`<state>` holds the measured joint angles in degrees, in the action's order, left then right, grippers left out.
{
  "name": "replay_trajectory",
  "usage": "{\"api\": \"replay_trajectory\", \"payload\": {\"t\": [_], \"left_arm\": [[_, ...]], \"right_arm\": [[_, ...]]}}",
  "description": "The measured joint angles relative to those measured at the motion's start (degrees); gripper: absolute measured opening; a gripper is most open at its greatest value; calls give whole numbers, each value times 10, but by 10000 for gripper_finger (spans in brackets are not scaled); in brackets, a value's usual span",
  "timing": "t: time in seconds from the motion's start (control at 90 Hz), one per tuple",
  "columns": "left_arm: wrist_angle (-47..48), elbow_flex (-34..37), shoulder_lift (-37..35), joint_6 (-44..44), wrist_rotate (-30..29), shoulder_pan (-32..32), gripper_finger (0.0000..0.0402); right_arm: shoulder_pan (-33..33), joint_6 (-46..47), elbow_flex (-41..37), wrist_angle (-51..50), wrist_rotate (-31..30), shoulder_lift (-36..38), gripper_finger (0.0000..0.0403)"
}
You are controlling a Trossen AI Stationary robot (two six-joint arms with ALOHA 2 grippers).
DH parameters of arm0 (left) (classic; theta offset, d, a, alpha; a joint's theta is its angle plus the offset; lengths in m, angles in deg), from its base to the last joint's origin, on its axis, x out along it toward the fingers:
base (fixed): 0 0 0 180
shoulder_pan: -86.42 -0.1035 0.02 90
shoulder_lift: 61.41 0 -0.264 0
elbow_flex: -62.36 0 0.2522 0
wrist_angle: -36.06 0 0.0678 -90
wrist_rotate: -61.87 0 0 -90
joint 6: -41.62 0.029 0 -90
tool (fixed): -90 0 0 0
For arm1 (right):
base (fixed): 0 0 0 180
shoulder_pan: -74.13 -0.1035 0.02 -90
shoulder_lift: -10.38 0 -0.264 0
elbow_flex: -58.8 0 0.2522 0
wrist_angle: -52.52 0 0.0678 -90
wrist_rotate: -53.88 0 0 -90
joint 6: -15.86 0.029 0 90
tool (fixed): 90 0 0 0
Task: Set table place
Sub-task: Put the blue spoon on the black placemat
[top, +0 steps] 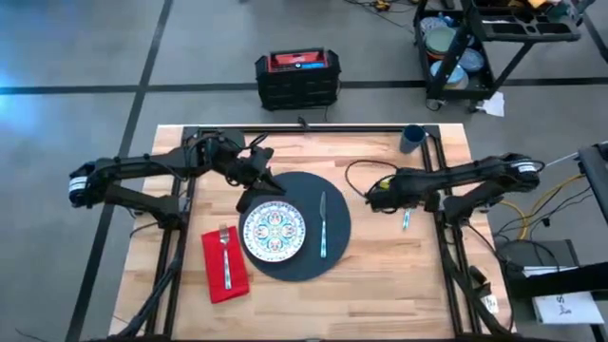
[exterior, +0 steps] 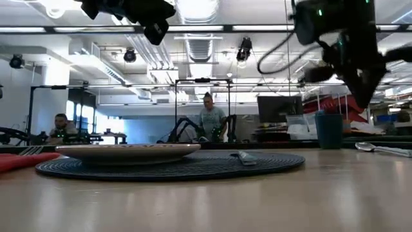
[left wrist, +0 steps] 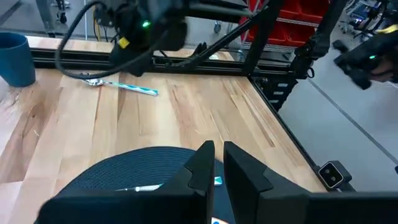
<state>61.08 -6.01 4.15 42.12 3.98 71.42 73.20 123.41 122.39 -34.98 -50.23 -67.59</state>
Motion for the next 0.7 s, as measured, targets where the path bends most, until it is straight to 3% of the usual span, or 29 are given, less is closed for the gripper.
{"api": "replay_trajectory", "payload": {"t": [0.178, 0.467, 0.7], "left_arm": [[8, 0, 0, -16, 0, 0, 20], [27, 0, 0, -16, 0, 0, 20], [33, 0, 0, -17, 0, 0, 20]], "right_arm": [[3, 13, -60, 24, 10, 24, 57], [2, 12, -128, 141, 7, 12, 171], [3, 52, -183, 211, 20, -7, 188]]}}
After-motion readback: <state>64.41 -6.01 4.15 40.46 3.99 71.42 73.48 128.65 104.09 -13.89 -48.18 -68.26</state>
